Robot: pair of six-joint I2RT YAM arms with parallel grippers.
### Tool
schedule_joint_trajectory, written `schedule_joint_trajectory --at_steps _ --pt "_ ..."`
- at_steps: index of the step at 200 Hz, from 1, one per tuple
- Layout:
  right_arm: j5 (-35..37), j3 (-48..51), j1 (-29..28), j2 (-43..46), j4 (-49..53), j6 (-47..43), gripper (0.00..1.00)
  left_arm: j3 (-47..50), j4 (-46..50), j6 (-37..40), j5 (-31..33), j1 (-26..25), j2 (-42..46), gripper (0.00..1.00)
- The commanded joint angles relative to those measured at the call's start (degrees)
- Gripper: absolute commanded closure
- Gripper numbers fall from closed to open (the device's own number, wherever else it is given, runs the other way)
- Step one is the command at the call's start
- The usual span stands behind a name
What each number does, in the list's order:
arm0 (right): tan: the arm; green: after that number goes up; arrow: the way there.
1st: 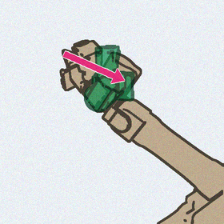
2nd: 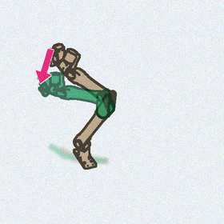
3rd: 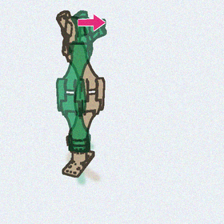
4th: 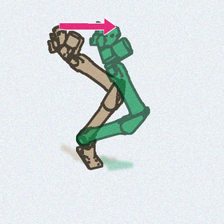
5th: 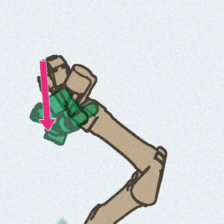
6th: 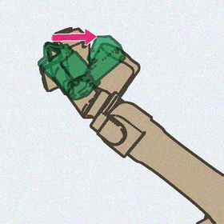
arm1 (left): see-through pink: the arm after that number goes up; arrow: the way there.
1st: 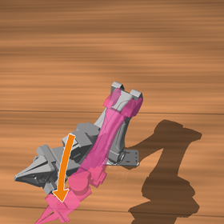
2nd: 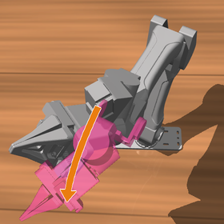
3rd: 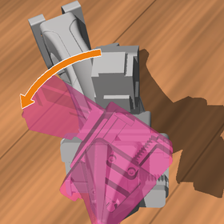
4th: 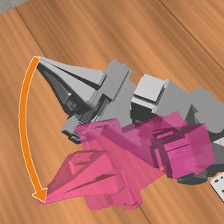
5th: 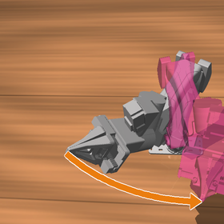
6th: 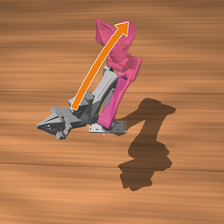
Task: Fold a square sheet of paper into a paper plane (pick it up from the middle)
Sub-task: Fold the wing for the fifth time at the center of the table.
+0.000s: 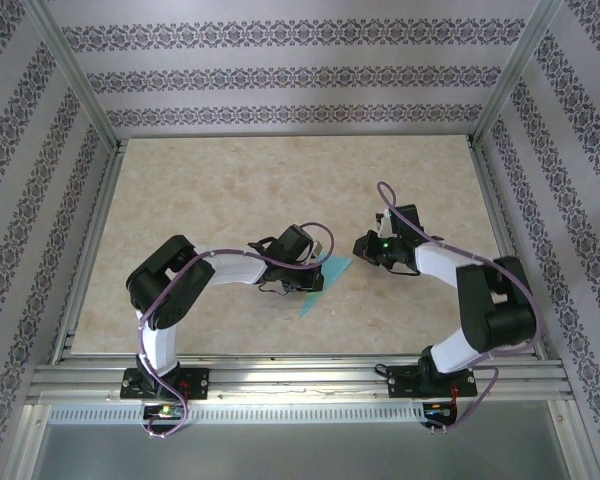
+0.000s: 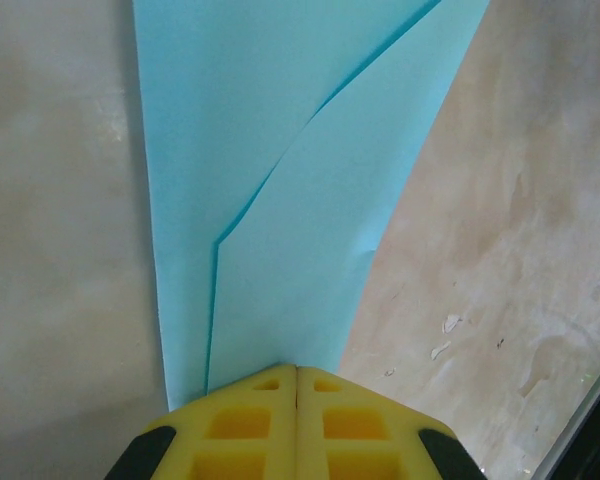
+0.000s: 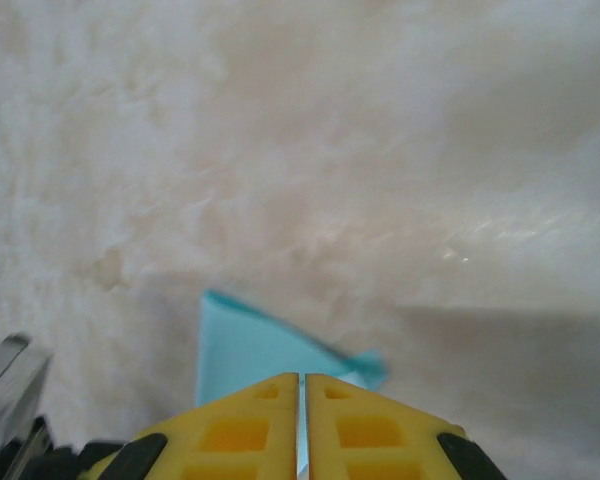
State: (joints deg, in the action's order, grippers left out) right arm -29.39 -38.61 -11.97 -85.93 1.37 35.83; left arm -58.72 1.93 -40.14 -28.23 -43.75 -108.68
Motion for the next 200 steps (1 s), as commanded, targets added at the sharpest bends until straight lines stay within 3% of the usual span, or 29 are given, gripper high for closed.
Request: schedule_joint_trajectory --at_steps 1,26,57,117,165,200 --pt "0.6 3.9 -1.8 4.4 -0.1 1.6 0.89 -0.2 3.3 -0.3 -1.3 0.7 1.4 0.96" --pt "0.7 8.7 -3.8 9.4 -1.4 4.2 0.88 -0.7 4.1 0.1 -0.3 0.7 3.4 0.87" --pt "2.9 13.6 -7.4 14.5 -2.8 7.4 0.85 3.5 -2.2 -1.5 0.0 1.0 7.5 0.76" --pt "1.0 15.2 -8.5 15.0 -4.2 10.3 0.86 9.4 -1.0 -0.2 4.3 5.4 16.8 0.61" --pt "0.2 14.7 -8.6 13.3 -6.8 14.1 0.85 7.3 3.0 1.9 1.4 7.4 13.0 0.62" --pt "0.1 14.3 -8.7 13.1 -7.2 15.6 0.84 3.7 5.6 3.6 -1.4 7.4 8.9 0.7"
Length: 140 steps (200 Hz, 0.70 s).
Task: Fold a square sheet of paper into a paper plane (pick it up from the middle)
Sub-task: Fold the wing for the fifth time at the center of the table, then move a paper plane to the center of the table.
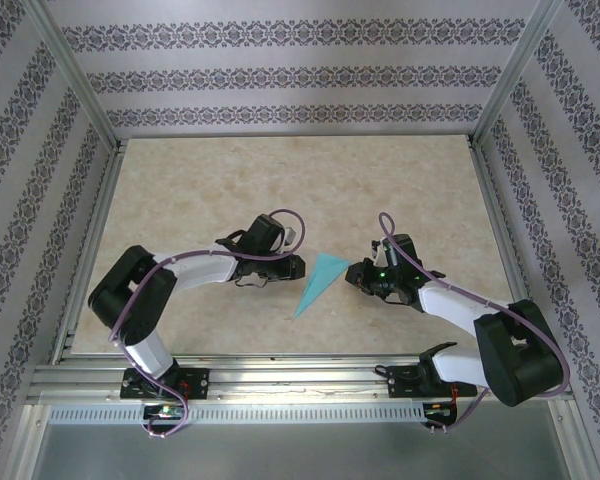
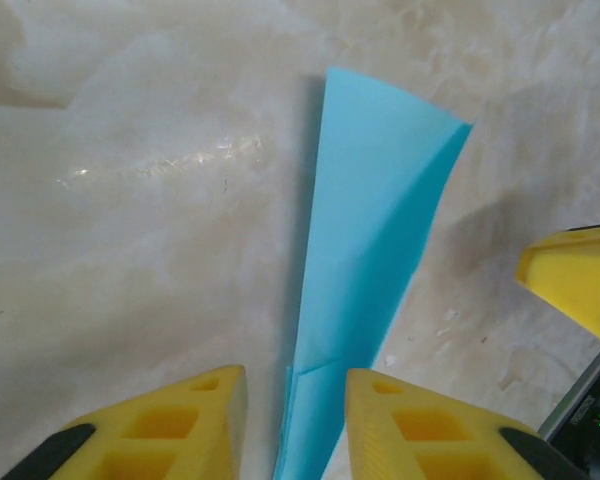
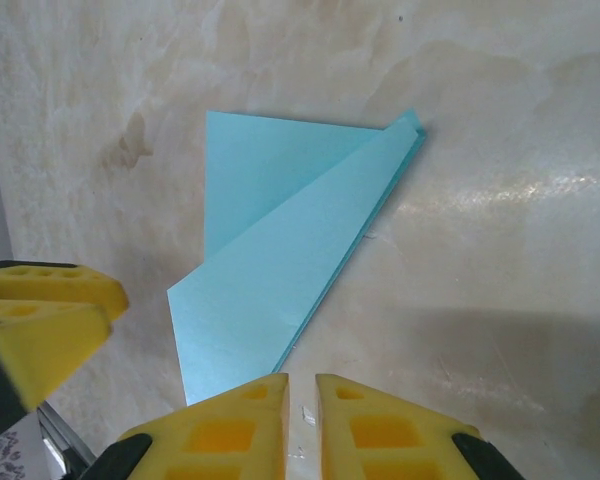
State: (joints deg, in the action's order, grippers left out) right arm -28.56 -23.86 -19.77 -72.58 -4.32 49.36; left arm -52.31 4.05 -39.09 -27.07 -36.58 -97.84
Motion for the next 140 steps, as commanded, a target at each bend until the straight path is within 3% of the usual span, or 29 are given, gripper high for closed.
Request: schedule_joint_trajectory --at_steps 1,46,140 --pt "-0.7 -0.5 -0.9 -0.3 -1.5 2.1 0.84 -2.8 3.5 2.6 -2.7 0.2 -2.0 0.71" --pt "-1.0 -1.6 -1.0 -1.9 -1.6 2.7 0.84 -7.1 9.8 5.5 -4.7 0.1 -7.0 0.79" --pt "-2.6 -2.9 -1.4 -5.8 -3.4 4.0 0.84 -4.8 5.8 6.6 -10.9 0.0 -9.1 0.76"
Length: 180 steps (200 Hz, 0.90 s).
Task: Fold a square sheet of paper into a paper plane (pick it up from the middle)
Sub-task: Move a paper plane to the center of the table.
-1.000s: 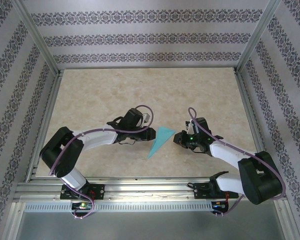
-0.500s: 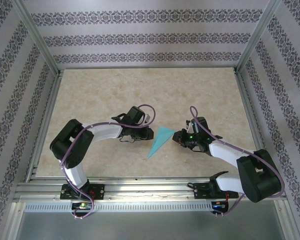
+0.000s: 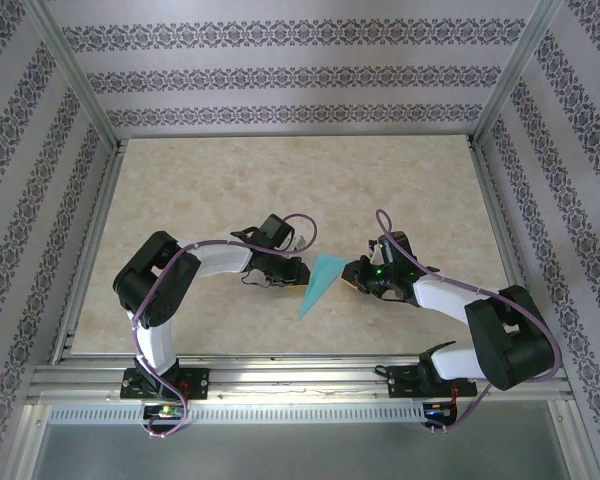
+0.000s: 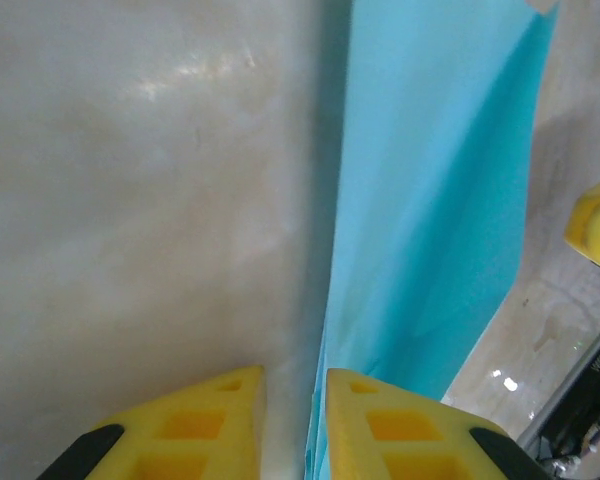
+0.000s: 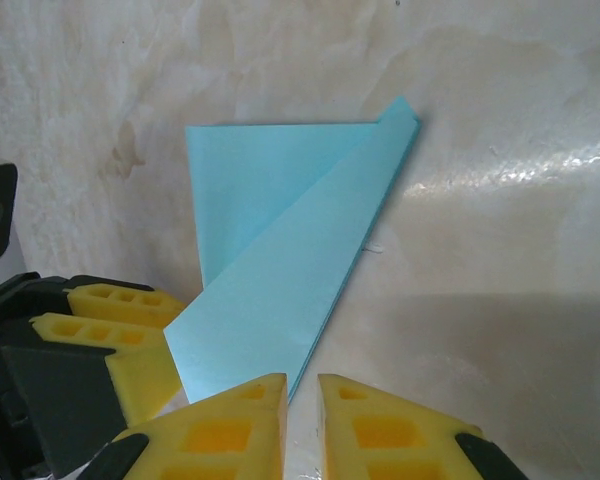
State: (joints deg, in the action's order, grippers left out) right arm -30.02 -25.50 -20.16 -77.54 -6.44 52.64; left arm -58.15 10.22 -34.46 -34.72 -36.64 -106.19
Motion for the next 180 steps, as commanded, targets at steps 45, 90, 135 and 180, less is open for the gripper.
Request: schedule_joint_trajectory --at_steps 45,90,135,180 --pt "-1.0 -1.1 -1.4 -1.1 -1.4 1.0 0.83 2.6 -2.5 1.2 -3.0 -0.1 0.9 0.74" --pt "-1.0 -1.3 -2.3 -2.0 -2.1 1.3 0.83 4.1 -6.0 -1.8 -4.3 -0.1 1.7 0.74" --pt "-1.1 -1.4 -2.9 -3.0 -2.7 1.5 0.82 3.3 -5.5 -2.1 -6.1 -0.8 0.1 0.75" --pt "-1.3 -1.5 -3.2 -3.4 -2.9 1.5 0.81 1.6 -3.1 -1.8 -4.8 -2.0 -1.8 0.74"
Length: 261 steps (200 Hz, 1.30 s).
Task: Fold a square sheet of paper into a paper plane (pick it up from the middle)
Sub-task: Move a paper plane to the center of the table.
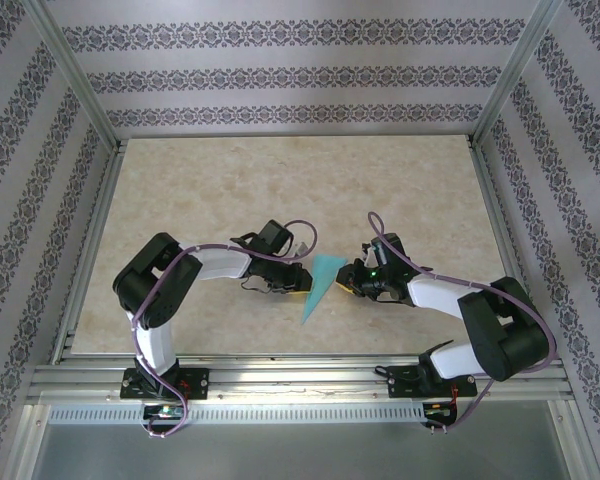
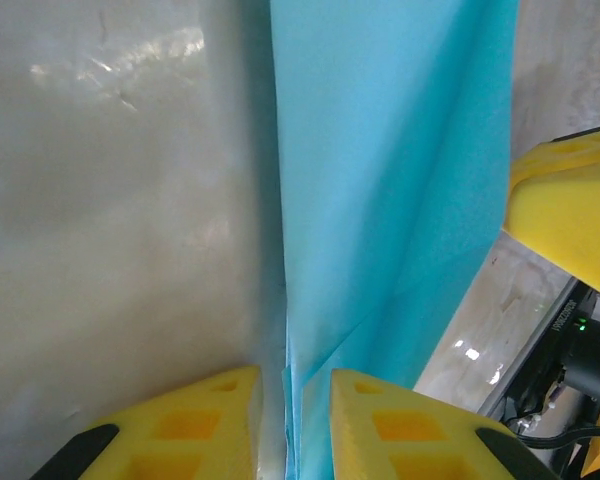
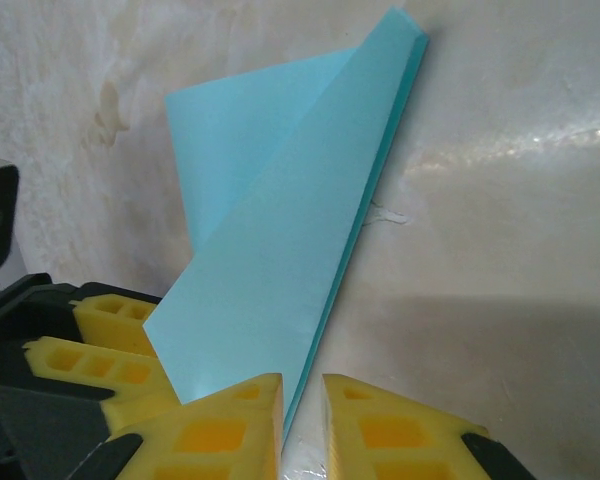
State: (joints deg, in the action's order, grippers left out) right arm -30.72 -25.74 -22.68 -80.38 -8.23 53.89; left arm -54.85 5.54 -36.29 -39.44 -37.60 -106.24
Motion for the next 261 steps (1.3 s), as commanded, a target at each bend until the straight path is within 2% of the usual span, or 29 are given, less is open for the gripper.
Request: schedule_joint_trajectory --at_steps 1,69,147,167,209,231,261 --pt "-0.6 -1.2 -0.6 -0.6 -1.1 0.3 0.81 -1.7 1.7 0.0 0.0 -1.1 -1.8 0.74" --pt "-0.8 -1.2 -1.0 -2.0 -1.9 0.4 0.81 -2.4 -2.4 -2.1 -2.3 -2.2 -3.3 0.76" --pt "-0.3 -1.9 -1.1 0.2 0.3 0.1 0.79 -1.7 -7.5 -4.4 -2.1 -2.3 0.2 0.93" --pt "0.8 -2.6 -1.1 3.1 3.0 -0.9 0.78 -1.3 -6.3 -4.4 1.7 -2.3 3.1 0.95" --pt "1.5 -3.1 -1.8 10.0 3.1 -0.4 0.69 -3.6 6.6 -2.6 17.1 -2.6 8.6 0.99" --pt "1.9 -4.6 -3.2 10.6 3.1 -0.5 0.62 -4.3 8.4 -2.2 19.1 -2.9 9.7 0.99" --pt "0.6 -8.1 -5.8 5.4 2.6 -0.6 0.59 -6.5 12.1 -1.8 21.4 -3.7 9.6 0.99"
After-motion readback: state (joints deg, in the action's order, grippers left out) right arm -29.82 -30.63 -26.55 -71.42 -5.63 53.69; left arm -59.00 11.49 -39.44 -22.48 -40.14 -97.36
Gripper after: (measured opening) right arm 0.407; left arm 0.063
